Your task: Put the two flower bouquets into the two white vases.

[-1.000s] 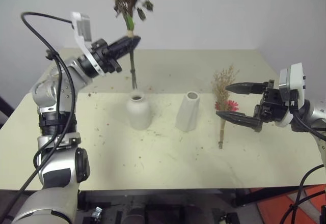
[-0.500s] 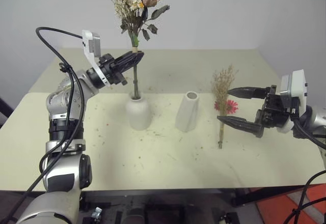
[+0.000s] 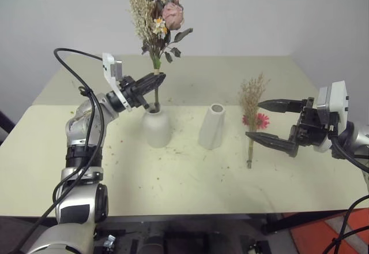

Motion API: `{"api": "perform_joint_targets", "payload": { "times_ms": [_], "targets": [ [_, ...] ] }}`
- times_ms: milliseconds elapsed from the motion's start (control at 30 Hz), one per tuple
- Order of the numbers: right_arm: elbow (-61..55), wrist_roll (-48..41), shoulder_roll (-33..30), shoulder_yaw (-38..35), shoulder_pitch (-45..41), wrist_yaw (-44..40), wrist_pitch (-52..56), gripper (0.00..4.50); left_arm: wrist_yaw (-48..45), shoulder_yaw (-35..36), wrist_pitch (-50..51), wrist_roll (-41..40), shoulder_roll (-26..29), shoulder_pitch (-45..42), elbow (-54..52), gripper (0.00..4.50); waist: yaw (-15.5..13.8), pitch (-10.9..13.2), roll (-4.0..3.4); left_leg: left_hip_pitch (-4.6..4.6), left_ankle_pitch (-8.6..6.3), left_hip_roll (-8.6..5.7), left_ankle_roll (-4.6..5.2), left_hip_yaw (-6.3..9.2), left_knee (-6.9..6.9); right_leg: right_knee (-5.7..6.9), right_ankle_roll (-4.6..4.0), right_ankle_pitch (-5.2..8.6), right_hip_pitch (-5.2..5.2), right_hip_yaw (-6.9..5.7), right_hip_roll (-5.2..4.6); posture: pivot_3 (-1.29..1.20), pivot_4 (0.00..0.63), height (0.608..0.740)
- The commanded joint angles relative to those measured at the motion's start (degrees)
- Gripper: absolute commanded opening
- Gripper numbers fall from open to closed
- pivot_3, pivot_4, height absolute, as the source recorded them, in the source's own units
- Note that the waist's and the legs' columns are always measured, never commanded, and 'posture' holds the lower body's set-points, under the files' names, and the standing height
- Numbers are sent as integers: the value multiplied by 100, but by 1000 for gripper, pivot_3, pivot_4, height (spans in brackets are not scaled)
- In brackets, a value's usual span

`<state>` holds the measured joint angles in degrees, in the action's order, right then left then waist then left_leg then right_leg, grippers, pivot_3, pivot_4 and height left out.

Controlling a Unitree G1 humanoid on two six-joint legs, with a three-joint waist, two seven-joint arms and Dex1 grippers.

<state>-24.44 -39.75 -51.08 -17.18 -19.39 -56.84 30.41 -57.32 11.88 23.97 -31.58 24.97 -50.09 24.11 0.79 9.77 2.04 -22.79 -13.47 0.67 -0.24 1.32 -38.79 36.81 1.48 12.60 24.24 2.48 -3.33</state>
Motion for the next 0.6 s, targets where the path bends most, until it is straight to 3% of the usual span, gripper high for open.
{"api": "perform_joint_targets", "payload": {
  "times_ms": [33, 67, 500, 600],
  "targets": [
    [-208, -170, 1, -264, 7, 77, -79, 4500, -48, -26, -29, -16, 82, 14, -339, 125, 0, 0, 0, 0, 0, 0, 0, 0, 0, 0, 0, 0, 0, 0, 0, 0, 150, 740],
    [-214, -174, 7, -263, 14, 88, -79, 4500, -60, -43, 16, -25, 101, 50, -383, 125, 0, 0, 0, 0, 0, 0, 0, 0, 0, -1, 0, 0, 0, 0, 0, 0, 150, 740],
    [-273, -188, -4, -235, 102, 152, -111, 4500, 22, 130, 825, -393, 810, 1075, -2015, 4309, 11, 0, -1, 3, 0, 5, 1, 0, 2, -1, 0, 0, 0, 1, 1, 0, 150, 740],
    [-223, -158, 9, -176, 52, 151, -138, 4500, 58, 265, 1020, -577, 1042, 1376, -2501, 4437, 9, 0, -1, 6, 0, 5, 1, 0, 2, -1, 0, 1, -2, 1, 1, 0, 150, 740]
  ]
}}
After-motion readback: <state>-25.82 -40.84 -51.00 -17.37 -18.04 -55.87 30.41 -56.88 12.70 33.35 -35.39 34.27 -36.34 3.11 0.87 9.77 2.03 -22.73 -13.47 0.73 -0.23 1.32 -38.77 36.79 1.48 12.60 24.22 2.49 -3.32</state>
